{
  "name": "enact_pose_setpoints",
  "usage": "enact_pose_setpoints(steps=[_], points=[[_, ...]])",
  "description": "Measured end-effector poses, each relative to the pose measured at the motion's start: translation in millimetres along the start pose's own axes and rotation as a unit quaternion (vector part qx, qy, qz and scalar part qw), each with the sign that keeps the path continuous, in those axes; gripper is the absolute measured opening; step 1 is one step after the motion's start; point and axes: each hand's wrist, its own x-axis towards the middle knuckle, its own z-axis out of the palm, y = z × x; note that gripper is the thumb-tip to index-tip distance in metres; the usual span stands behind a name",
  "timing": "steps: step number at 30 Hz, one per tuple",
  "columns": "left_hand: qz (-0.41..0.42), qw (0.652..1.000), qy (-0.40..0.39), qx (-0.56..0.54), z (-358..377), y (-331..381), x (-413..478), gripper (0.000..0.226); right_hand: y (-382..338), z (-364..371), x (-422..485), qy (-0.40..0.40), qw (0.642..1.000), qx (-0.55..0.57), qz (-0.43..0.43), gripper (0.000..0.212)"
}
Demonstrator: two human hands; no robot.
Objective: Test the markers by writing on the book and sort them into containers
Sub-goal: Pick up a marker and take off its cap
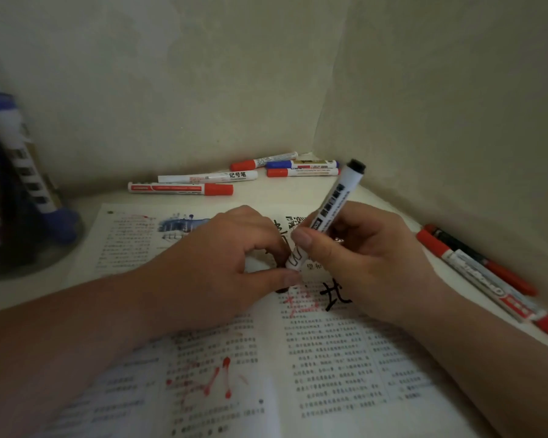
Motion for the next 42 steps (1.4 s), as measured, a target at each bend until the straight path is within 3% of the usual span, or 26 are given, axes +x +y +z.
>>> enact_pose_setpoints(steps=[6, 9, 11, 13, 15, 17, 19, 24, 30, 36, 40, 42], points=[[-0.022, 1.000, -0.002, 0.004, 0.6, -1.3, -0.3, 0.026, -9.4, -2.6, 3.9, 0.143, 0.979, 0.143, 0.006, 0.048], [-0.038, 0.998, 0.009, -0.048, -1.9, 4.0, -3.9, 0.030, -16.5, 2.4, 4.2, 0.171, 0.972, 0.162, 0.003, 0.043], [-0.082, 0.986, 0.070, -0.130, -5.1, 7.7, -4.8, 0.033, -21.3, 2.1, 3.1, 0.188, 0.969, 0.156, 0.020, 0.037], [-0.150, 0.933, 0.194, -0.263, -10.1, 6.7, -0.5, 0.034, -30.1, 0.5, 5.5, 0.204, 0.967, 0.149, 0.030, 0.035], [-0.208, 0.835, 0.294, -0.416, -15.1, -0.2, 7.5, 0.033, -45.1, 2.7, 12.4, 0.200, 0.970, 0.140, 0.011, 0.032], [-0.249, 0.735, 0.335, -0.534, -22.5, -8.9, 14.4, 0.029, -67.2, 9.1, 25.5, 0.195, 0.970, 0.144, -0.026, 0.028], [-0.287, 0.665, 0.305, -0.618, -32.2, -14.5, 15.8, 0.033, -90.5, 17.3, 45.8, 0.189, 0.965, 0.167, -0.069, 0.025], [-0.277, 0.597, 0.205, -0.724, -54.9, -25.1, 8.4, 0.045, -145.9, 50.1, 105.5, 0.177, 0.941, 0.229, -0.174, 0.025], [-0.270, 0.578, 0.171, -0.751, -60.3, -34.2, 4.8, 0.053, -179.8, 96.8, 157.2, 0.139, 0.954, 0.173, -0.200, 0.016], [-0.279, 0.589, 0.167, -0.739, -57.8, -36.4, 5.2, 0.047, -168.3, 135.3, 184.0, -0.006, 0.983, 0.000, -0.186, 0.014], [-0.276, 0.592, 0.173, -0.737, -56.9, -39.0, 5.5, 0.044, -156.6, 147.9, 176.9, -0.081, 0.962, -0.162, -0.203, 0.015], [-0.278, 0.595, 0.176, -0.733, -55.6, -40.2, 6.6, 0.046, -156.5, 148.0, 174.0, -0.132, 0.940, -0.217, -0.227, 0.029]])
